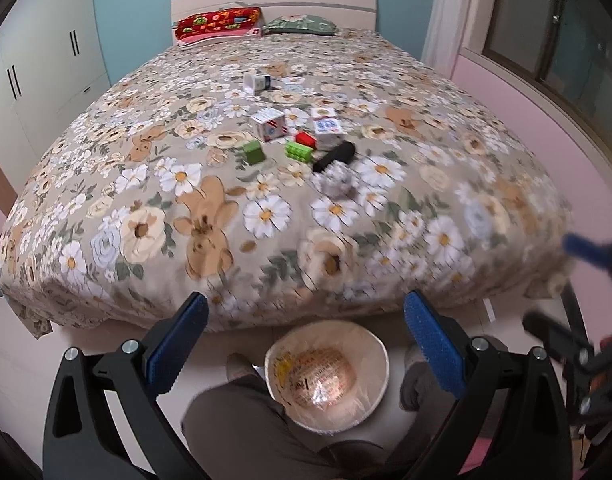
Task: Collect trash
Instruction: 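Move both tools toward the scattered items on the bed, then grasp the crumpled paper ball with right tool while left tool grasps green sponge, then carry the paper ball and green sponge over the trash bin with both tools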
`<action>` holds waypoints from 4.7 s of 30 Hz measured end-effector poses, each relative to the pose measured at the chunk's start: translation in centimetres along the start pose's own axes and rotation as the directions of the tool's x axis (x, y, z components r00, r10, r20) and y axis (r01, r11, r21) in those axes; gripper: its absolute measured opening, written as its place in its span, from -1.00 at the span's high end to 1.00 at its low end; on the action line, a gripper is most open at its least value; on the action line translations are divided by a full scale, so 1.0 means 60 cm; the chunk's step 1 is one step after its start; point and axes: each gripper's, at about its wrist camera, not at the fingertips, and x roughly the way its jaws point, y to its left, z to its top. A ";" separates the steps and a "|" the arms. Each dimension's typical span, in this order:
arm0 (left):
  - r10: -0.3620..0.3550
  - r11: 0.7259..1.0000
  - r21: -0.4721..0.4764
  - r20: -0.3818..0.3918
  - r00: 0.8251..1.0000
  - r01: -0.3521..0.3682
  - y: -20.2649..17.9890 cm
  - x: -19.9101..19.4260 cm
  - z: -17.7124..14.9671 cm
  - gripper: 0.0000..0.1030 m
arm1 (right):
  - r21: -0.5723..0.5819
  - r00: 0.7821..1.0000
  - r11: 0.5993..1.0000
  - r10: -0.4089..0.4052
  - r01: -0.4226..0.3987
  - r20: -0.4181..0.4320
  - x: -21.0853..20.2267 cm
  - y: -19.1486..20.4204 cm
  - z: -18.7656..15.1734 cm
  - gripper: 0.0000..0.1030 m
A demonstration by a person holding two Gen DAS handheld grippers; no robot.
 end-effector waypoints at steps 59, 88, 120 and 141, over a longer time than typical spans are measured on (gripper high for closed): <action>-0.274 0.951 0.118 -0.099 0.957 0.285 0.160 0.484 0.274 0.19 | 0.114 0.992 0.990 0.089 -0.079 -0.088 0.490 -0.014 0.162 0.29; -0.144 0.977 0.171 0.082 0.986 0.129 0.049 0.102 0.246 0.19 | -0.042 0.986 0.997 0.070 -0.064 0.151 0.140 -0.016 0.216 0.30; -0.146 0.985 0.112 0.118 0.982 0.132 -0.014 -0.102 0.071 0.19 | -0.083 0.958 0.993 0.103 -0.083 0.269 -0.123 -0.020 0.114 0.30; -0.144 0.989 -0.004 -0.290 0.946 0.149 0.001 0.190 -0.140 0.19 | 0.034 0.956 0.976 0.219 -0.217 -0.196 0.197 0.027 -0.108 0.30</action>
